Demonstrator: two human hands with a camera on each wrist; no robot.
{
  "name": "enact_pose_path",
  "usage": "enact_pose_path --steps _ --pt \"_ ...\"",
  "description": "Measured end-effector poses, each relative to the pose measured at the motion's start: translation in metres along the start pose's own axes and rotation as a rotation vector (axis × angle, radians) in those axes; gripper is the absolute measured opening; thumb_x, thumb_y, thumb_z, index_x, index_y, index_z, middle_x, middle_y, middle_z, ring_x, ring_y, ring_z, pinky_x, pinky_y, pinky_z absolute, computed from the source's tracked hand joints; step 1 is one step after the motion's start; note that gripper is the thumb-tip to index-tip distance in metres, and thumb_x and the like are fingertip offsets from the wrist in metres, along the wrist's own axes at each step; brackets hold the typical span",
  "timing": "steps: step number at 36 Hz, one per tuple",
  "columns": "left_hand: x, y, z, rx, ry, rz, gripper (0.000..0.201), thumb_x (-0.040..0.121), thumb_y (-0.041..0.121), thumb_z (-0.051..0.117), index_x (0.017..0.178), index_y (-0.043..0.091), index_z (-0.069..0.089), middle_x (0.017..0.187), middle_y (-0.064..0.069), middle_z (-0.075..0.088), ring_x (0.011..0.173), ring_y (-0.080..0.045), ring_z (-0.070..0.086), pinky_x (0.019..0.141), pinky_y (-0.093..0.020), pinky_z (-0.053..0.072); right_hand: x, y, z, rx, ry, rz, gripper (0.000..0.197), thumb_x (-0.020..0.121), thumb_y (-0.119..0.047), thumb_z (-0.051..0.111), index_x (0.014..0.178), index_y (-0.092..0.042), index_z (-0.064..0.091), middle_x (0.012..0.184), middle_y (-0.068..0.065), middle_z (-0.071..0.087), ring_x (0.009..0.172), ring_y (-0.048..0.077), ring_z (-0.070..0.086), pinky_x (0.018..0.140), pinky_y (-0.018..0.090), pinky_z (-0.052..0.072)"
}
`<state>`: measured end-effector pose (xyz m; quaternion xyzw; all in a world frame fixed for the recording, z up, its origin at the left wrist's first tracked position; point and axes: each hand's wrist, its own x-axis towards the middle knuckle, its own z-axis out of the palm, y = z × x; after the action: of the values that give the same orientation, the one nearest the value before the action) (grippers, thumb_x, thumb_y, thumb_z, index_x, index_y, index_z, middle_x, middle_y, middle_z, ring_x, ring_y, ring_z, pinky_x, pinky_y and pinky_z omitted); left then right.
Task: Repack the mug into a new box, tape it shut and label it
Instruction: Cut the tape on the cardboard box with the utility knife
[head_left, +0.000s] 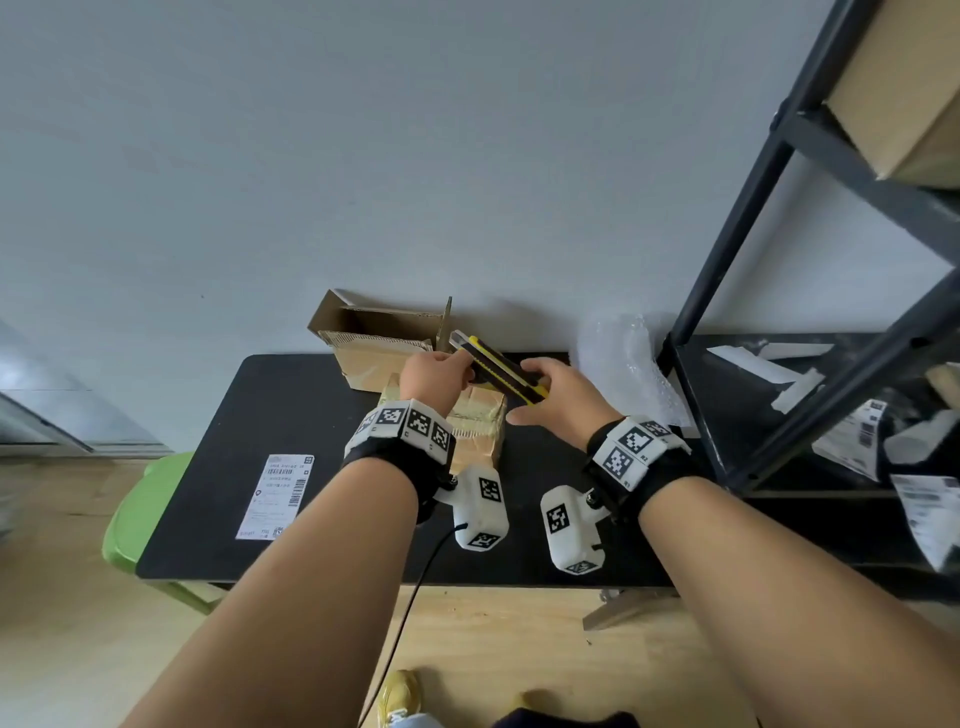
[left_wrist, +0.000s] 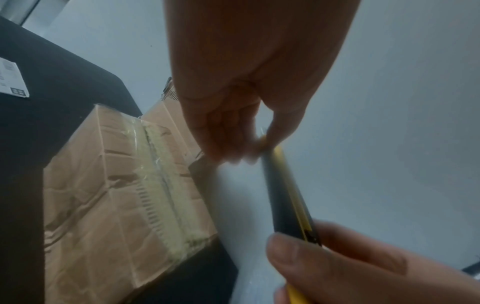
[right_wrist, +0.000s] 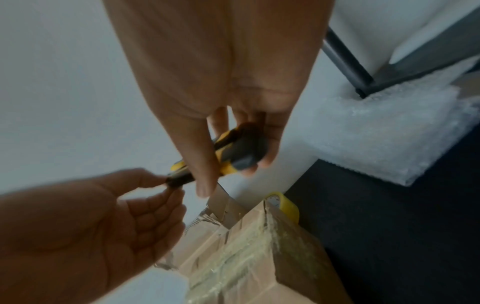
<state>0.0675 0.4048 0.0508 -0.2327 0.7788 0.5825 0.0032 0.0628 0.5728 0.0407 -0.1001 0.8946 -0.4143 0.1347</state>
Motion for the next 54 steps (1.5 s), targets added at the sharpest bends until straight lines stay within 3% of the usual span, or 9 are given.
enact_pose_path --steps 4,9,14,25,35,39,43,49,54 --pt "0.005 -0.001 -0.008 0.015 -0.009 0.015 0.03 0.084 0.025 0.059 0.057 0.013 0.065 0.066 -0.007 0.066 0.066 -0.022 0.054 0.069 -0.035 0.046 -0.002 -0.003 -0.001 0.198 -0.141 0.045 0.032 0.088 -0.024 0.069 0.118 -0.016 0.061 0.091 0.004 0.068 0.075 0.016 0.066 0.073 0.035 0.057" --pt "0.004 -0.001 -0.013 0.057 -0.005 0.023 0.032 0.089 0.025 0.057 0.061 0.012 0.065 0.069 -0.007 0.064 0.065 -0.02 0.051 0.067 -0.033 0.043 0.001 -0.006 0.001 0.439 -0.233 0.116 0.025 0.095 -0.003 0.054 0.12 -0.004 0.058 0.091 0.01 0.066 0.079 0.025 0.066 0.072 0.038 0.056" --pt "0.004 -0.007 -0.014 0.107 -0.007 0.027 0.029 0.091 0.022 0.054 0.066 0.015 0.066 0.074 -0.006 0.066 0.067 -0.018 0.053 0.067 -0.031 0.044 0.001 -0.008 0.003 0.332 -0.21 0.086 0.011 0.097 -0.011 0.054 0.101 -0.016 0.064 0.086 0.008 0.068 0.077 0.022 0.066 0.071 0.036 0.055" --pt "0.002 -0.019 -0.005 0.203 -0.031 0.056 0.03 0.096 0.026 0.051 0.076 0.011 0.068 0.073 -0.003 0.062 0.059 -0.012 0.047 0.058 -0.024 0.04 0.004 -0.007 0.008 0.166 -0.051 0.09 0.03 0.098 -0.037 0.051 0.105 -0.01 0.062 0.095 0.014 0.07 0.069 0.018 0.064 0.065 0.03 0.052" --pt "0.0 -0.025 -0.005 0.19 -0.072 0.048 0.026 0.097 0.018 0.045 0.089 0.008 0.068 0.089 -0.008 0.066 0.078 -0.019 0.055 0.065 -0.026 0.043 0.011 -0.005 0.014 -0.046 0.072 0.099 0.042 0.092 -0.049 0.056 0.085 -0.008 0.061 0.07 0.002 0.055 0.068 0.019 0.054 0.061 0.031 0.041" --pt "0.001 -0.033 -0.016 0.427 -0.014 0.062 0.024 0.096 0.018 0.045 0.109 0.015 0.066 0.103 0.0 0.059 0.08 -0.016 0.054 0.062 -0.023 0.043 0.011 -0.005 0.018 0.102 0.024 0.121 0.04 0.093 -0.044 0.057 0.099 -0.004 0.06 0.085 0.014 0.067 0.067 0.026 0.068 0.055 0.032 0.051" --pt "0.003 -0.052 -0.028 0.778 0.141 -0.042 0.042 0.093 0.021 0.044 0.135 0.014 0.046 0.136 -0.011 0.043 0.123 -0.028 0.041 0.095 -0.04 0.041 0.012 -0.008 0.02 0.132 -0.027 0.108 0.028 0.097 -0.036 0.054 0.108 -0.011 0.053 0.085 0.007 0.069 0.062 0.023 0.068 0.057 0.033 0.056" --pt "0.002 -0.084 -0.035 0.776 0.177 -0.119 0.043 0.093 0.033 0.052 0.128 0.009 0.044 0.129 -0.011 0.039 0.12 -0.031 0.04 0.093 -0.041 0.043 0.015 -0.01 0.026 0.069 -0.037 0.007 0.025 0.095 -0.032 0.058 0.118 -0.024 0.056 0.082 0.0 0.066 0.054 0.006 0.055 0.042 0.013 0.041" --pt "0.0 -0.097 -0.034 0.683 0.184 -0.057 0.036 0.092 0.027 0.057 0.121 0.008 0.05 0.125 -0.01 0.038 0.111 -0.03 0.049 0.091 -0.04 0.046 0.02 -0.011 0.037 -0.072 -0.039 -0.075 0.025 0.094 -0.031 0.059 0.118 -0.025 0.061 0.086 -0.012 0.062 0.066 0.003 0.057 0.062 0.026 0.052"
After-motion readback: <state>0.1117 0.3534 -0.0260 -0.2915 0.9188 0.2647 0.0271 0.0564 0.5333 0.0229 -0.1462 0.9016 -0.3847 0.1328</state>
